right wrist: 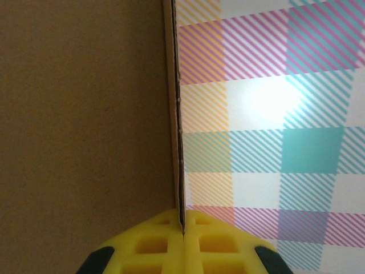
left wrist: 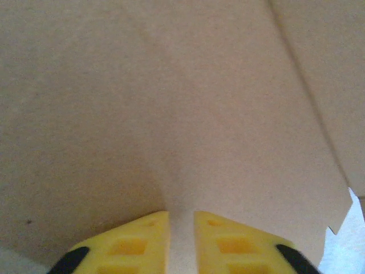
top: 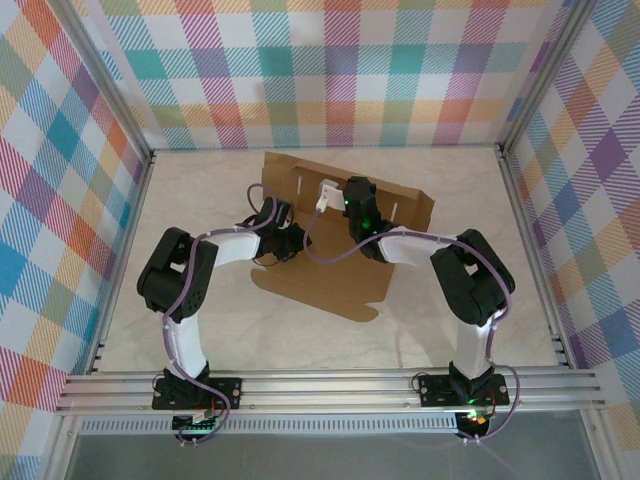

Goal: Fold the paper box

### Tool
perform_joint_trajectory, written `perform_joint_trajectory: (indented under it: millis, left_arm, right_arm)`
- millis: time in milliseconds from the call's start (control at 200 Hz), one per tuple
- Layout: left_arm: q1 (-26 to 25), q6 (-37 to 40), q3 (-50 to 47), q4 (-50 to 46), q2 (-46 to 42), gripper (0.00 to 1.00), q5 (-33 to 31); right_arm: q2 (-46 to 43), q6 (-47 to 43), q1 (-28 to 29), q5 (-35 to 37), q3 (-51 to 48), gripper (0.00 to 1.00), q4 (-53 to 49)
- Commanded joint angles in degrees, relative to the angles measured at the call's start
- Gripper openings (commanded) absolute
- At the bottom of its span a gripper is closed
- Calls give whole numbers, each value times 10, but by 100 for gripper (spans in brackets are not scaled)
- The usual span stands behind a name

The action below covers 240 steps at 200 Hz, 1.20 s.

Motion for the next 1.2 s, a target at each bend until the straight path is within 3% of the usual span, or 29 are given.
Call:
perform_joint_trajectory:
  millis: [0, 250, 590, 715, 960, 1195]
  left_arm:
    - [-5, -15, 31, -79, 23, 16, -31]
    - [-4, -18, 38, -82, 36, 15, -43]
    - [-5, -12, 28, -81, 24, 15, -48]
    - [-5, 0, 8, -92, -17, 18, -75]
    - [-5, 25, -30, -121, -114, 35, -97]
    - [0, 60, -91, -142, -209, 44, -148]
  right_arm:
    - [-47, 43, 15, -2, -10, 0, -18]
    - [-70, 103, 53, 2, -30, 0, -111]
    - [-77, 141, 82, 37, -61, 0, -150]
    - [-65, 117, 81, 42, -60, 0, -122]
    - [-25, 61, 70, 57, -47, 0, -49]
    - [7, -18, 69, 71, -51, 0, 78]
